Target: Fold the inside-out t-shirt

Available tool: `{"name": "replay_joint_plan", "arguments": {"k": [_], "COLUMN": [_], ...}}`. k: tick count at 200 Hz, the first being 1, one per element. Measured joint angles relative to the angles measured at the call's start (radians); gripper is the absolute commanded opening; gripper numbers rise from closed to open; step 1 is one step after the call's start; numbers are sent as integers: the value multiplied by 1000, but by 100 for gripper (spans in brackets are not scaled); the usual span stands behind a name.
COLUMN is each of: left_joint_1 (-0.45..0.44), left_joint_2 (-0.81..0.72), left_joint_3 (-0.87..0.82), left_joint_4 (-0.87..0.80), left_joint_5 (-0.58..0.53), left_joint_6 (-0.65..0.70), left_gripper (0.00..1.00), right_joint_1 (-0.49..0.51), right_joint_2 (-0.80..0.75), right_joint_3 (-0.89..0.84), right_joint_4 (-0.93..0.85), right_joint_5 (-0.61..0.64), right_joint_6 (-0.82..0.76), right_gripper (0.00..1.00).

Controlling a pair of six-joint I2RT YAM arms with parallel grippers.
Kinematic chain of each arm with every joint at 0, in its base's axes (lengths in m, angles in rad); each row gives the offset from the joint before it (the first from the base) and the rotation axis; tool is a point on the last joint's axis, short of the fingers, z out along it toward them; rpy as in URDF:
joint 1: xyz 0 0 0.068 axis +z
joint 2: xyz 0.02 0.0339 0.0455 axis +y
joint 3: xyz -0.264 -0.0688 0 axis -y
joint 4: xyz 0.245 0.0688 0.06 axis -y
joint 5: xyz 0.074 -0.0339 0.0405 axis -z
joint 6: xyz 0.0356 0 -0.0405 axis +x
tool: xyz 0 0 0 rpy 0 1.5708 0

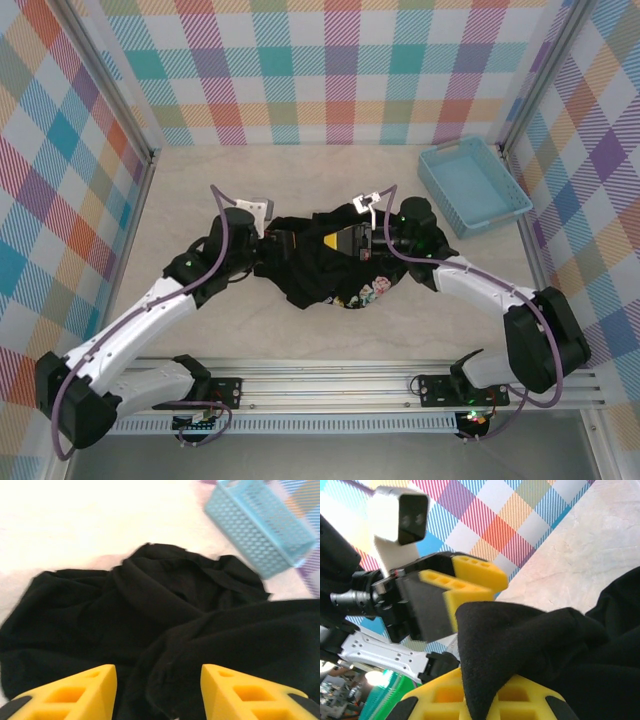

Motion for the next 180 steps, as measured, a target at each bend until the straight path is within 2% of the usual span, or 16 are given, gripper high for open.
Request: {"name": "replay_joint_plan", "arguments": {"k": [31, 68, 83, 103, 145, 156, 180], "left_joint_1": [-2, -3, -9, -15, -15, -15, -15], "left_joint_2": [-80, -21, 23, 82, 166, 174, 175], "left_joint_3": [-31, -55, -55, -53, -14, -5, -3], "left_joint_4": [88, 201, 223, 209, 175, 169, 165], "left_joint_5": [246, 492, 552, 565, 540, 528, 519], "left_joint_6": [-5, -22, -23, -9, 32, 40, 48], "left_gripper": [50, 46, 46, 49, 46, 40, 18], "right_joint_1": [0, 0, 0, -1, -5, -6, -11], "right_joint_2": [13, 14, 14, 13, 11, 8, -2], "right_joint_3": [-7, -7, -7, -7, -7, -7, -7], "right_joint_4": [63, 83, 83, 83, 82, 81, 74], "right_joint_5": [2, 6, 8, 8, 9, 11, 15], "right_joint_6": [52, 81, 92, 103, 121, 121, 119], "right_gripper": [0, 0, 0, 0, 0, 0, 0]}}
